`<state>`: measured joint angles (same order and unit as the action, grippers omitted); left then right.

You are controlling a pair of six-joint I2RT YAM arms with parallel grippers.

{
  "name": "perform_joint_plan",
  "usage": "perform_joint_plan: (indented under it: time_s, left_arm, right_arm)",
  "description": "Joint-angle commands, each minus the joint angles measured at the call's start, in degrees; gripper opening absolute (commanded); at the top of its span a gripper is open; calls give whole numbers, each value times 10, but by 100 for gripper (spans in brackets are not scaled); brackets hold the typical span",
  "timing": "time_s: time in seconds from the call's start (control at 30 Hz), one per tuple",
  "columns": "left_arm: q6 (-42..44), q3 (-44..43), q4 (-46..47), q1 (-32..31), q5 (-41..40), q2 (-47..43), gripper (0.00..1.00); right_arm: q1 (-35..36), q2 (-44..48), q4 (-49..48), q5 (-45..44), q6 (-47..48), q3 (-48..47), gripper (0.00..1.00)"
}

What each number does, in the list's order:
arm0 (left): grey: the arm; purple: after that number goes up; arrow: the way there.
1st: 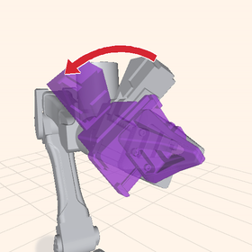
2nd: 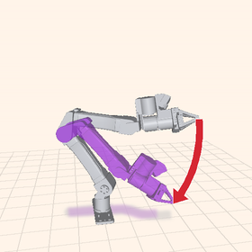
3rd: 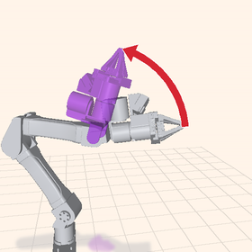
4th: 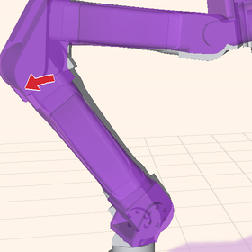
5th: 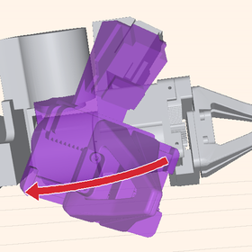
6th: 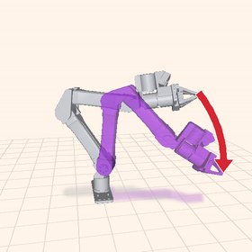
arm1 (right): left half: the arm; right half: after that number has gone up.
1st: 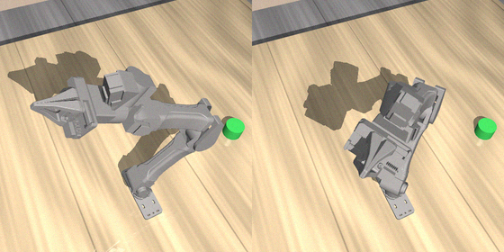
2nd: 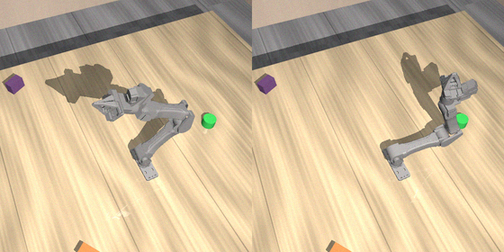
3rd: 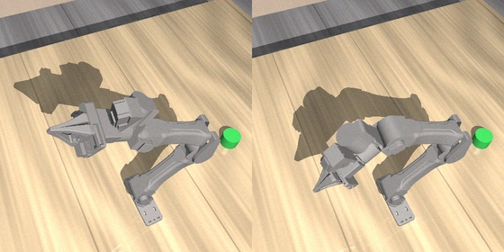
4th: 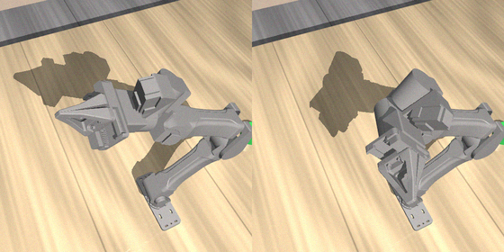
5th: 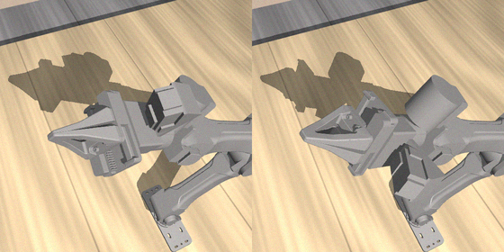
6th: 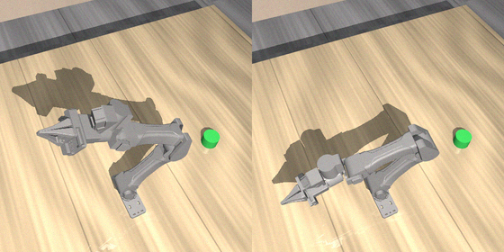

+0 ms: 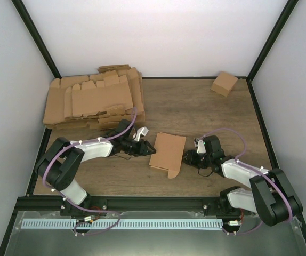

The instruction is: Fold the paper box

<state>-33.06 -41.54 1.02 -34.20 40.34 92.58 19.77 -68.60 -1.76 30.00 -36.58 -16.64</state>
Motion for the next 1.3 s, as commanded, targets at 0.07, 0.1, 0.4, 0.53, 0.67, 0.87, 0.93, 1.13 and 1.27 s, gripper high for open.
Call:
perform_joint_plan:
  time_s: [0.07, 0.1, 0.4, 0.53, 0.67, 0.87, 0.93, 1.13, 1.27]
  left_arm:
    - [1, 4, 21, 2, 6, 10, 35]
    - [1, 4, 21, 2, 4, 12, 35]
    - [4, 2, 3, 3, -15, 16, 22]
    - [4, 1, -6, 5, -23, 14, 13]
    - [2, 5, -8, 8, -31, 13, 12]
    - [1, 13, -6, 12, -36, 16, 12]
    - [2, 14, -7, 12, -38, 16, 12]
    - [1, 27, -3, 20, -40, 14, 12]
    - [-3, 39, 2, 37, -30, 14, 12]
  right_arm:
    - [-4, 5, -2, 6, 12, 1, 36]
    - [-4, 5, -2, 6, 12, 2, 36]
    - [-4, 5, -3, 5, 12, 2, 36]
    - [-4, 5, -3, 5, 13, 2, 36]
    - [-4, 7, -1, 5, 12, 3, 36]
    - [-4, 6, -3, 8, 13, 2, 36]
    - [-4, 5, -3, 11, 14, 2, 36]
    - [-4, 3, -5, 17, 14, -2, 40]
    - [-4, -8, -18, 35, 15, -5, 42]
